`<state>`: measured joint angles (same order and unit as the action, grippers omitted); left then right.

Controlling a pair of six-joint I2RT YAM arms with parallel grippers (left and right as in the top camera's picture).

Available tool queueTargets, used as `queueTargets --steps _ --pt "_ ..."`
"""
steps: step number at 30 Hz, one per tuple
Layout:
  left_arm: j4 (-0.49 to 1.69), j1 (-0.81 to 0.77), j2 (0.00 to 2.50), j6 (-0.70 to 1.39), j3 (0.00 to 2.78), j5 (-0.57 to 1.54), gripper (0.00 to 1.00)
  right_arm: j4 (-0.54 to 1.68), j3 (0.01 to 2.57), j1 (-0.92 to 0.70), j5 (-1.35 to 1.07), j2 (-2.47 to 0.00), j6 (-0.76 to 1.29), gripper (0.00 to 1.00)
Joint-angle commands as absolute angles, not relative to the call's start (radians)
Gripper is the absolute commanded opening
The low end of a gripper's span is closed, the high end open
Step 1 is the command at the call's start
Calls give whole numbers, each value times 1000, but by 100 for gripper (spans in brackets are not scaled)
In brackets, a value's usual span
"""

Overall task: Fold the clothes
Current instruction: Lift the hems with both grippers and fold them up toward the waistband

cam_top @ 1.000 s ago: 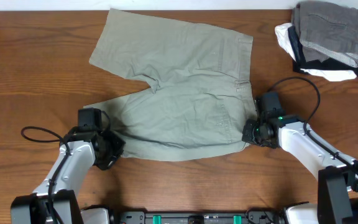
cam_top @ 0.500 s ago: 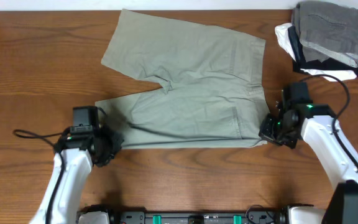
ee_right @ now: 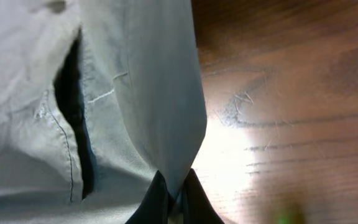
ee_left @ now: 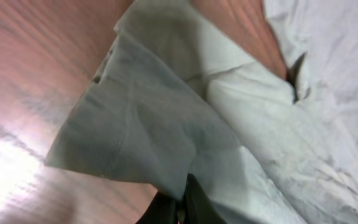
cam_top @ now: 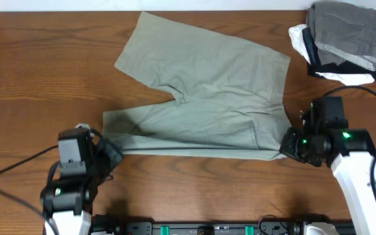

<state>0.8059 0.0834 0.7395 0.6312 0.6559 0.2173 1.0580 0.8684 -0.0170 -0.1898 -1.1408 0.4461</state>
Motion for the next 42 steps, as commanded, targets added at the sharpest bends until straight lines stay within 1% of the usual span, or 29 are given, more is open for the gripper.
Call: queueTargets --steps 1,7,11,13,21,24,28,33,42 --pt "844 94 667 591 726 107 6 1086 884 6 -114 -1076 432 1" --pt "904 94 614 563 804 104 6 1154 884 6 -125 -1005 441 1" --pt "846 94 631 526 806 94 6 1111 884 6 -113 -998 448 1" --pt "781 94 664 496 806 93 6 1062 884 6 -104 -1008 448 1" --pt "452 78 917 485 806 125 6 881 884 6 -41 -1147 448 1" --pt "284 36 1040 482 806 150 6 825 884 6 -26 -1218 448 1" --pt "1 -49 1180 445 807 149 6 736 884 6 -26 -1308 448 1" --pt "-279 -137 1325 445 807 107 6 598 884 6 -26 -1397 455 1" --pt "-615 -214 1553 444 807 33 6 381 884 6 -27 -1562 455 1"
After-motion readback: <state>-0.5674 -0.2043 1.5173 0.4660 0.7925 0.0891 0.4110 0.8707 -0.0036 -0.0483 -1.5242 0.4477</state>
